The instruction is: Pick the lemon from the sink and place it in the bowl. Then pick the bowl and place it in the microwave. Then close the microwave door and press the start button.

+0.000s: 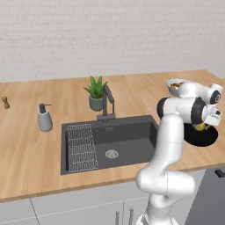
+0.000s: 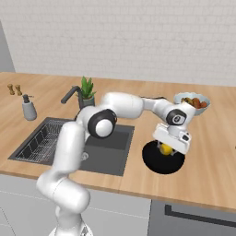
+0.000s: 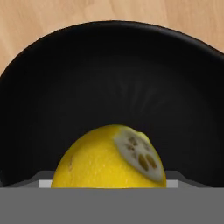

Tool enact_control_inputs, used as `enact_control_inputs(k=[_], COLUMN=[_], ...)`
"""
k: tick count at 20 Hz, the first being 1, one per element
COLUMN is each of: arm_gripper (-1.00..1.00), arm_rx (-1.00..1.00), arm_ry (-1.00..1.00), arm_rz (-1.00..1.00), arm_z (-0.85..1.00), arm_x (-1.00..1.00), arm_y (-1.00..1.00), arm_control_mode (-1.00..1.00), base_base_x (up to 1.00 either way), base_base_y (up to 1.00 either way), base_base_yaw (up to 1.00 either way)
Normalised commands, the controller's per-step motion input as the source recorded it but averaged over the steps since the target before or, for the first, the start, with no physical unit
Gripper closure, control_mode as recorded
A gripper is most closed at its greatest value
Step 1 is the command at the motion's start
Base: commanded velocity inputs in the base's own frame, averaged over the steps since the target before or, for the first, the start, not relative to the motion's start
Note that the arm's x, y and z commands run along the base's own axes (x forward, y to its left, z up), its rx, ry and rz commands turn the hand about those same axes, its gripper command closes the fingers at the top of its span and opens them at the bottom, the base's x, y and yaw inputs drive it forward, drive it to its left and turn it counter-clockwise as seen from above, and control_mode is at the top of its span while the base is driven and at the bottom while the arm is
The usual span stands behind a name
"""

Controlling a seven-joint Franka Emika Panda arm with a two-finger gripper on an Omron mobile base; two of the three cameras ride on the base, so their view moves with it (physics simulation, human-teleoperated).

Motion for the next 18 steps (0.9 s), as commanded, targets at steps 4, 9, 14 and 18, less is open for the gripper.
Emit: enact_control_inputs(k=[4, 9, 14, 18], arm_gripper=[1.00, 1.00, -1.00, -1.00], arm_rx=[0.04, 0.03, 0.00, 0.00], arm_ry=[0.00, 0.00, -0.01, -0.02], arm_rz=[0.00, 0.00, 0.00, 0.00], arm_z=[-0.51, -0.46, -0.18, 0.00], arm_x=[0.26, 0.24, -0.45, -0.71], arm_y=[-0.05, 0.00, 0.00, 0.09], arm_control_mode=[-1.00, -1.00, -1.00, -1.00], base_base_x=[0.00, 0.00, 0.00, 0.00], base_base_y=[0.00, 0.00, 0.00, 0.00], base_base_yaw=[0.00, 0.00, 0.00, 0.00])
